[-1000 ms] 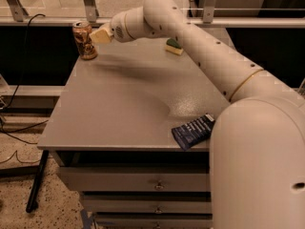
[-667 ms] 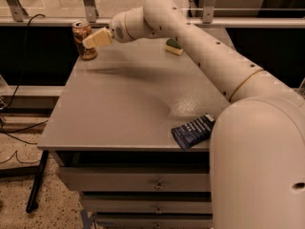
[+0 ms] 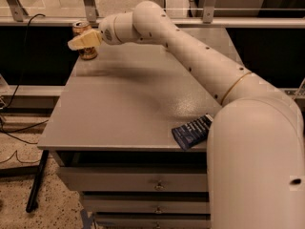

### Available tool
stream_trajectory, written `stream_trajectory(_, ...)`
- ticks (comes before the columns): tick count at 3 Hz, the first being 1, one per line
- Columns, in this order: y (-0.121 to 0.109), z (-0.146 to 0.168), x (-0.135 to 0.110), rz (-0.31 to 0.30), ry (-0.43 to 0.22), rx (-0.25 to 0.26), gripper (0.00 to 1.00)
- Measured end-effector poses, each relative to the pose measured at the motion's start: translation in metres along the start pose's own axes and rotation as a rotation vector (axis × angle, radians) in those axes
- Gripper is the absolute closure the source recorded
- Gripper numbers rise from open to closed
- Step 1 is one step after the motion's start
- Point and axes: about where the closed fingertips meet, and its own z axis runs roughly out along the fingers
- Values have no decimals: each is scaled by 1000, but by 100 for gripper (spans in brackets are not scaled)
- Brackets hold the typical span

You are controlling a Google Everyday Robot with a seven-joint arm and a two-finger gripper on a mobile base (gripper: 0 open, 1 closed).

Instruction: Move orange can near sponge

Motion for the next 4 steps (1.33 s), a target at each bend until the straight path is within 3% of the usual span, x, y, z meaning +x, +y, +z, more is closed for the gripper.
stream_trajectory(1, -1, 21, -3, -1, -35, 13, 0)
stream_trajectory(3, -6, 44, 5, -6, -40, 32, 43)
stream_trajectory(4, -16, 33, 5, -8, -45, 72, 65)
